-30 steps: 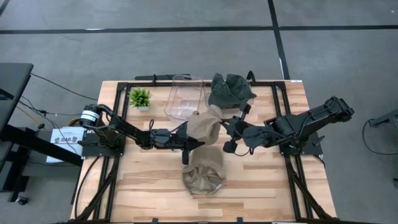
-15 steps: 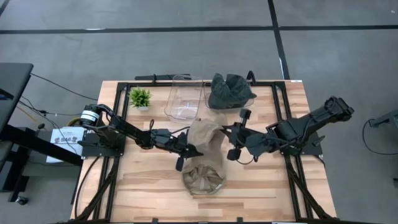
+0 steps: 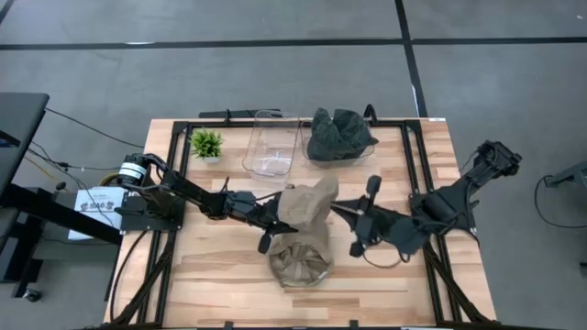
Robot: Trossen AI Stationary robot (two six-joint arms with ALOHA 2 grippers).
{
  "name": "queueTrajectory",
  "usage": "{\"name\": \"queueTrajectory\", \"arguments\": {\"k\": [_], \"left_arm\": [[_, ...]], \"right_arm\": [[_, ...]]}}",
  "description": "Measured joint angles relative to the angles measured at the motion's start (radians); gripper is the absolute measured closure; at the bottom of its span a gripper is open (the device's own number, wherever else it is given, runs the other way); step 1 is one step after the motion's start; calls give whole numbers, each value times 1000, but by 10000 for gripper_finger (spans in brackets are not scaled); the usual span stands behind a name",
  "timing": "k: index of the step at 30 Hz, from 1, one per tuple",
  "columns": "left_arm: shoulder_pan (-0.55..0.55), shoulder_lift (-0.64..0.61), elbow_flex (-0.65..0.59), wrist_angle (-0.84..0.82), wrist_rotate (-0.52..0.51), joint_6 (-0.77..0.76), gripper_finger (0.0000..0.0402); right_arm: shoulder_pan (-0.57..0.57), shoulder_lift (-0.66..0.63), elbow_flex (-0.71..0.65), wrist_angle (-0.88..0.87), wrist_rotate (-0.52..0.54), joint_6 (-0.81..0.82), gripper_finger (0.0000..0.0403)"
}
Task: Pick & Place hat
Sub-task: Put the top light brown cap into the left transparent bin
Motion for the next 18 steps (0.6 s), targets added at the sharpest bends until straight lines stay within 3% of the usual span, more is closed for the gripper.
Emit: {"name": "queueTrajectory", "arguments": {"k": [6, 9, 13, 18], "left_arm": [[0, 0, 0, -77, 0, 39, 388], [0, 0, 0, -97, 0, 48, 389], [-1, 0, 0, -98, 0, 72, 385], [-8, -37, 0, -98, -1, 74, 388]], "right_arm": [[95, 0, 0, 19, 18, -210, 379], [100, 0, 0, 96, 134, -255, 393], [32, 6, 0, 229, 369, -361, 400], [-144, 6, 0, 271, 405, -328, 402]]}}
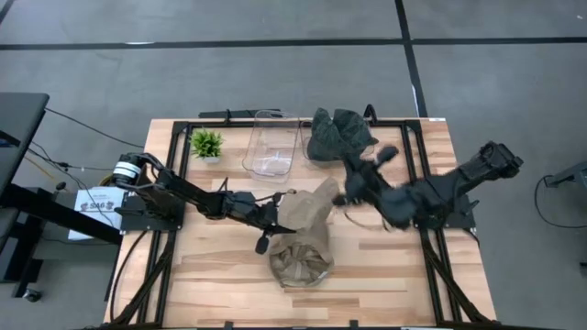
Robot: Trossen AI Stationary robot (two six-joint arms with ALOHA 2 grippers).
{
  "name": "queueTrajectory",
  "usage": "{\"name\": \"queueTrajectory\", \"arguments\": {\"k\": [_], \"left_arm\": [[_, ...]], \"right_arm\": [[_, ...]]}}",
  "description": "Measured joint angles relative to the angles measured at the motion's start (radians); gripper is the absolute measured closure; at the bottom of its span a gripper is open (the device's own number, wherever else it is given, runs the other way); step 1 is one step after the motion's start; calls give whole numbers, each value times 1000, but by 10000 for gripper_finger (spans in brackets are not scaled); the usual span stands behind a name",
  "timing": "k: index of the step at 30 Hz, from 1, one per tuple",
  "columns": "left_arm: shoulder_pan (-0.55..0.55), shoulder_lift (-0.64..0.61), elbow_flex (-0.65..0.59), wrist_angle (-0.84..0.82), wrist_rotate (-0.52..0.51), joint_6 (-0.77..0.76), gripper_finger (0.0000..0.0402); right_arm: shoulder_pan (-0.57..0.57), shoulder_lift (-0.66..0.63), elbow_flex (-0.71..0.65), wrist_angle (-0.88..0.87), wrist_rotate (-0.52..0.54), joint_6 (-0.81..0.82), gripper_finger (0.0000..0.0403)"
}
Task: Pick & Place hat
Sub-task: Put the top light brown cap into the left transparent bin
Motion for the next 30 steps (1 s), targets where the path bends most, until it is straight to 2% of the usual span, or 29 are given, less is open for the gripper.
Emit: {"name": "queueTrajectory", "arguments": {"k": [4, 10, 16, 20, 23, 30], "left_arm": [[-35, -47, 0, -8, 1, 32, 386], [-86, -109, 0, -41, -31, 53, 385], [-112, -141, 0, -133, -121, 60, 388], [-119, -141, 0, -147, -128, 60, 384], [-119, -141, 0, -185, -135, 60, 387], [-118, -141, 0, -233, -165, 55, 384]], "right_arm": [[-128, 27, -1, 0, -28, 76, 402], [-197, 140, -1, 17, -220, 181, 402], [-178, 267, -2, 83, -227, 130, 402], [-141, 305, -2, -10, -229, 113, 402], [-110, 303, -3, -114, -226, 103, 402], [-48, 213, 18, -129, -268, 108, 402]]}}
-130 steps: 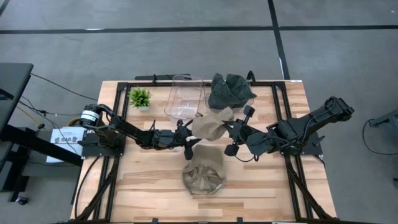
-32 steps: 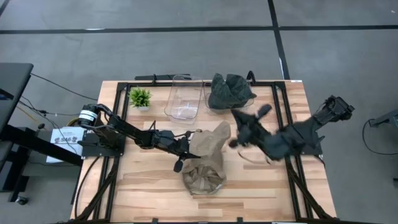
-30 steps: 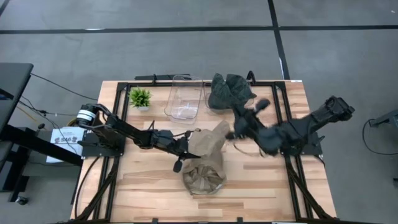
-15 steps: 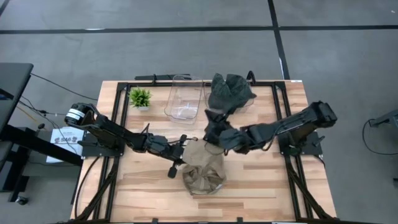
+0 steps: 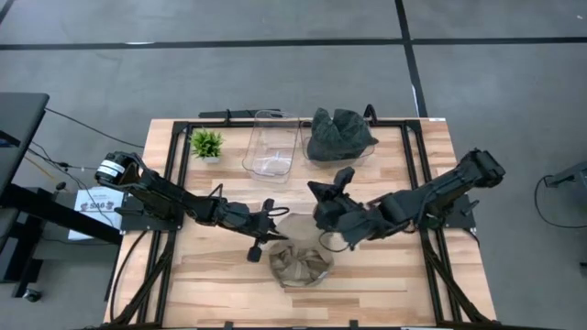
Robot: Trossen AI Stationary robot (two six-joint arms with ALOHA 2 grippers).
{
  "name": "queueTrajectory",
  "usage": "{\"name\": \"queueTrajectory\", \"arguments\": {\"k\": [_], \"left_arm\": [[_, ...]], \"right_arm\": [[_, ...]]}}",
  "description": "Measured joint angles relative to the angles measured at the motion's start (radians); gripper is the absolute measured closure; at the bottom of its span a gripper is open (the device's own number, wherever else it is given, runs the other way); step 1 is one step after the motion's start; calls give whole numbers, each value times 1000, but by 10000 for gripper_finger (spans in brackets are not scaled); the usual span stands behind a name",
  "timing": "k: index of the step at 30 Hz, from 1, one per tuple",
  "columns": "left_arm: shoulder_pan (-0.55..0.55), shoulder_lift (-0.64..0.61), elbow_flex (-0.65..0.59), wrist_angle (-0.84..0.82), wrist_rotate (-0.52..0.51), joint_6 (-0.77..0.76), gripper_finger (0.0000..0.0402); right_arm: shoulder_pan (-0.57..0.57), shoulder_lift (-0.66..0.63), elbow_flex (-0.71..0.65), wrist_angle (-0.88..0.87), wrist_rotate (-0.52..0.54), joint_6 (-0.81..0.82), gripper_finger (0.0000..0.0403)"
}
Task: Pick & Place hat
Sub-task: Put the top light brown cap into the left transparent bin
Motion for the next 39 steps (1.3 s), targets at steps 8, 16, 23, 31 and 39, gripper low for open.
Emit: {"name": "queueTrajectory", "arguments": {"k": [8, 16, 23, 31, 39], "left_arm": [[2, 0, 1, 7, 0, -2, 384], [3, 0, 1, 13, -2, -6, 385], [3, 0, 0, 14, -1, -6, 387], [2, 0, 0, 14, -1, -6, 387], [2, 0, 0, 9, 0, -6, 387]], "right_arm": [[2, -73, 30, -3, -49, 68, 402], [-89, 35, 27, -31, -107, 127, 403], [-96, 149, 27, -89, -90, 87, 403], [-110, 89, 28, -8, 49, -50, 403], [-81, -35, 29, 35, 74, -149, 403]]}}
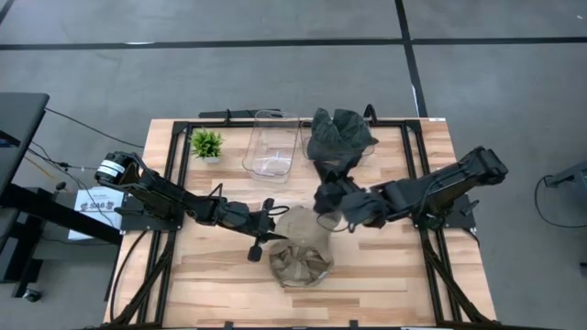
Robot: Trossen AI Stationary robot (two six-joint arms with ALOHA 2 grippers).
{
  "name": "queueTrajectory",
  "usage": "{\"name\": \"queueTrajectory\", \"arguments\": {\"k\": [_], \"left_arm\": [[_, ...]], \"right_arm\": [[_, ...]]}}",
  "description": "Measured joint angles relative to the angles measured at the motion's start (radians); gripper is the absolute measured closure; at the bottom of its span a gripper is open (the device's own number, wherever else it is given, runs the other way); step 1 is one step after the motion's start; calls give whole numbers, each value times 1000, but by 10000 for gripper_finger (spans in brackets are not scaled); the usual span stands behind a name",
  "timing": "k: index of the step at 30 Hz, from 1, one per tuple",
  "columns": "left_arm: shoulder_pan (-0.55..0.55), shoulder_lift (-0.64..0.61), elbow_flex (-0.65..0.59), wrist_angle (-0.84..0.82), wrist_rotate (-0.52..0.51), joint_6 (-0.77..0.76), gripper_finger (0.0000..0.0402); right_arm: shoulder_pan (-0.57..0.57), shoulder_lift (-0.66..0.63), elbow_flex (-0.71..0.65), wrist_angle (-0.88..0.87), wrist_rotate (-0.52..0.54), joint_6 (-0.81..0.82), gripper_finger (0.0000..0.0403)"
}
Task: Pick & Place hat
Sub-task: Put the top light brown cap into the left transparent bin
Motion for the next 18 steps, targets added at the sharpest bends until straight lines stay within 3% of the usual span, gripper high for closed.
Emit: {"name": "queueTrajectory", "arguments": {"k": [8, 14, 18], "left_arm": [[0, 0, 0, 1, 0, 0, 387], [0, 0, 0, 6, 0, 1, 384], [0, 0, 0, 8, 0, 2, 387]], "right_arm": [[-53, -77, 0, 200, 171, -132, 403], [-66, -61, 2, 111, 156, 95, 403], [-39, 16, 0, -3, 125, 239, 403]]}}
